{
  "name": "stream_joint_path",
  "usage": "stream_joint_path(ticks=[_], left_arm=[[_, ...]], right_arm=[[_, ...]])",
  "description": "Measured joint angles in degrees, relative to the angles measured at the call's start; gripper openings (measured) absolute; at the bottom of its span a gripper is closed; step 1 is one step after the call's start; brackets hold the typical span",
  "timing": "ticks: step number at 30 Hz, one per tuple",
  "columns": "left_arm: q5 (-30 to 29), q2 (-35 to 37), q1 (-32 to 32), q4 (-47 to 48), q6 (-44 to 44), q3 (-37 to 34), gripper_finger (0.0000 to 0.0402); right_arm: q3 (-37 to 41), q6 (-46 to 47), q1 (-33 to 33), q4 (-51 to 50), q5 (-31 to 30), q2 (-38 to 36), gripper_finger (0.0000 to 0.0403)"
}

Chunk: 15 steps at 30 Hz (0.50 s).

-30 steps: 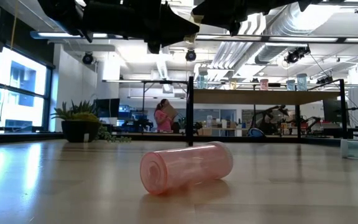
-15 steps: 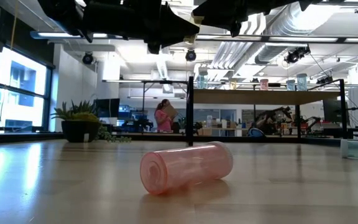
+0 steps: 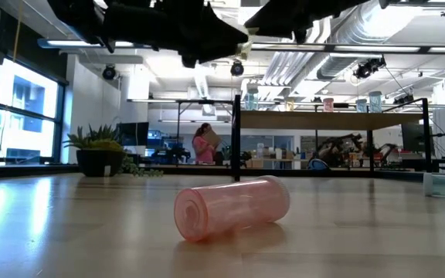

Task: Pick and place medicine bottles onto shelf by color
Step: Put the yellow pill bottle aligned with the other yellow pill bottle on the shelf

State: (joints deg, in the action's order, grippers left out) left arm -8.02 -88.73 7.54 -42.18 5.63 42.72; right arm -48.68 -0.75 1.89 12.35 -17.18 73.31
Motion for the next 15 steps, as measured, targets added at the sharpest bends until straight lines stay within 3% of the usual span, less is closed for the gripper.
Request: stream_joint_path(ticks=[6,15], left_arm=[[-4.20,1.98,-0.06,2.34,0.02,0.00,0.0252],[-4.64,2.86,-0.01,2.48,0.12,0.00,0.0248]], right_arm=[[-0.01,-2.54,-0.04,-3.06,-8.20,-5.25,0.0117],[-0.01,-3.79,-0.49,-10.65,-17.00,-13.40,0.0117]])
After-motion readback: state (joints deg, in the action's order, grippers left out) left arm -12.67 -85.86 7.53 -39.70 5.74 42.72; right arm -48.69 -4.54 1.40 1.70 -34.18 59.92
